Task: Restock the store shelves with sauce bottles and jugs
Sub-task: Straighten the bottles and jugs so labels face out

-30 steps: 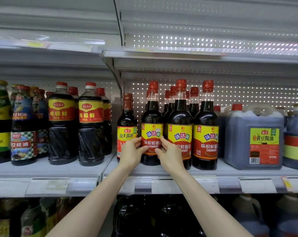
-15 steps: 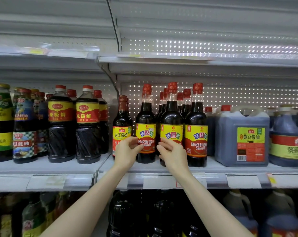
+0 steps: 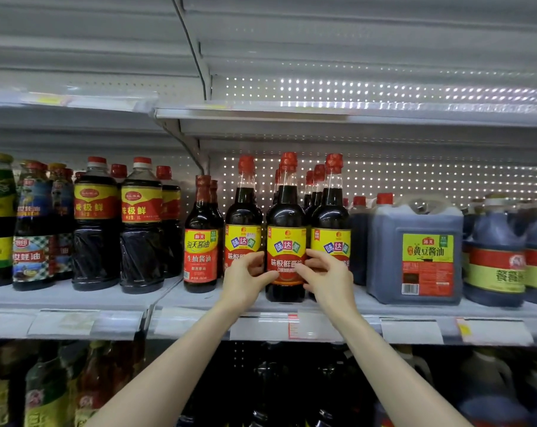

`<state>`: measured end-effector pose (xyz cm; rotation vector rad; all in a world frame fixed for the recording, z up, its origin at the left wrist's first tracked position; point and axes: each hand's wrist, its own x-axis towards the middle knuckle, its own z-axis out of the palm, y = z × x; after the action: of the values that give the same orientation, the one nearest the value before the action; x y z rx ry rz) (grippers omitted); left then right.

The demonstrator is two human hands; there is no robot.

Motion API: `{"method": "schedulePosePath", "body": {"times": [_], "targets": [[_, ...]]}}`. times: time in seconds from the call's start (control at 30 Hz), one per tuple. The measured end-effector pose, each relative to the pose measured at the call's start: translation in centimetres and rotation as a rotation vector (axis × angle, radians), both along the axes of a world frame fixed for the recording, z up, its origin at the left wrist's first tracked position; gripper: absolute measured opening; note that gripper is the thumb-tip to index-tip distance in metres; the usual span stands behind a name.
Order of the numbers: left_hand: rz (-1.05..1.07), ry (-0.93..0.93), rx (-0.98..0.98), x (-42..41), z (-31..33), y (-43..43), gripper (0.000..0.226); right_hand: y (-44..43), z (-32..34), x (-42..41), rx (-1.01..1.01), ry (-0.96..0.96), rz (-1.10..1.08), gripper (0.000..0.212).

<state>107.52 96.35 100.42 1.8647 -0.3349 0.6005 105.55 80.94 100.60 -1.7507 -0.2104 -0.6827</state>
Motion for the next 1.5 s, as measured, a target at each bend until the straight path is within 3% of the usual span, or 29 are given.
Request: {"method": "schedulePosePath", "body": {"times": [0.27,0.63,1.5], "targets": [[-0.02,0.032,-0.091,0.8,-0.4,-0.9,0.055,-0.8,0.4,0.8,-0.121,0.001,-0.063,0.051],[0.014,0.018,-0.01,1.3,0.1,-1.3,0.046,-0.7,0.1,1.7,-0.16,0.005,-0.071,0.047],[0.024,0.048,-0.001,3.3,0.2,-1.5,0.06,0.1,-0.2,3.0,-0.252,0.079,-0.085,0.051]]}}
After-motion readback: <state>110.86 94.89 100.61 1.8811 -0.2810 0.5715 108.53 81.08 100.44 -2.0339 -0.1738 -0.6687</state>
